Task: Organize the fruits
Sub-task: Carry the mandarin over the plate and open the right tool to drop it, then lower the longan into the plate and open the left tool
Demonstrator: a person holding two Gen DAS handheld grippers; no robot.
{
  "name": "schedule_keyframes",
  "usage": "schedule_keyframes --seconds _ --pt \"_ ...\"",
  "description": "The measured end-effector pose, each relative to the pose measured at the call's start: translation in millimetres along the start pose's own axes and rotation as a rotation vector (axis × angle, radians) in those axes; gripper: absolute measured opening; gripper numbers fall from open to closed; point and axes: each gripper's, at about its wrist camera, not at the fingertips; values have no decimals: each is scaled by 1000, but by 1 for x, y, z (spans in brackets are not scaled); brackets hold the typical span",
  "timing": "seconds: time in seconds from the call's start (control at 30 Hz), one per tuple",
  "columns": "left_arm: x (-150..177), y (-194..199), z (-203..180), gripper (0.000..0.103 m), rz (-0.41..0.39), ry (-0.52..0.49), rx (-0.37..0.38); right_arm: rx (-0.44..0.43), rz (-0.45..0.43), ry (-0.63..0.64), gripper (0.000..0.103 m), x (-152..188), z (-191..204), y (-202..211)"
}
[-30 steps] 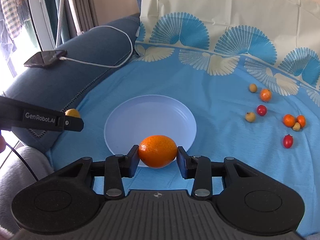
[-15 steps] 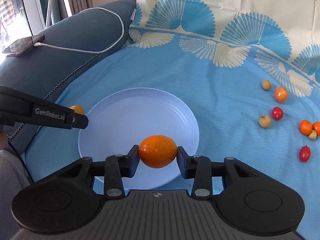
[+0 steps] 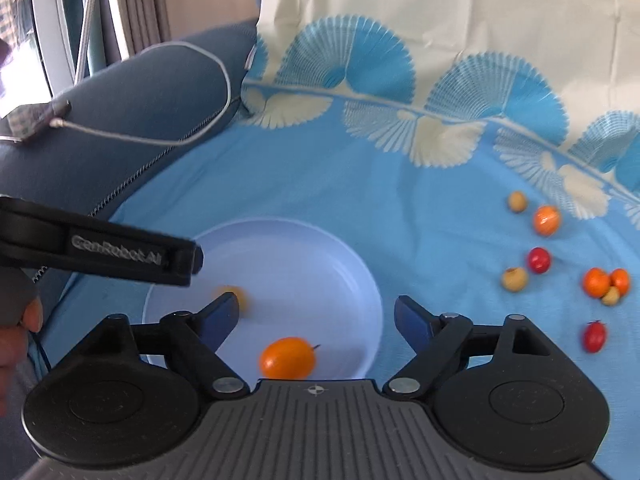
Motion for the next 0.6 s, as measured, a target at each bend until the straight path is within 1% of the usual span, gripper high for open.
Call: schedule_keyframes --seconds 0.07,0.17,0.23,0.33,0.43,0.53,0.6 --pt "-1 13 -7 103 -11 -2 14 8 -9 -50 96 2 -6 14" --pt "1 31 -17 103 -22 4 36 3 -27 -179 100 6 -17 38" --pt "6 41 -25 103 -31 -10 33 6 -29 -235 101 10 -19 53" --pt "14 54 -34 103 -55 -46 18 14 -53 -243 102 16 -17 74" --pt "22 72 -40 103 -80 -68 33 47 -85 -224 102 24 -19 90" --pt "30 90 -44 103 -97 -78 45 68 -88 -234 102 32 -24 103" --pt "36 101 -45 103 -104 -89 45 57 -92 -250 102 36 -27 112"
Point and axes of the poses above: each gripper's, at about its wrist camera, not at the fingertips, and y roughly against the way its jaws point, z to its left, x to its underside
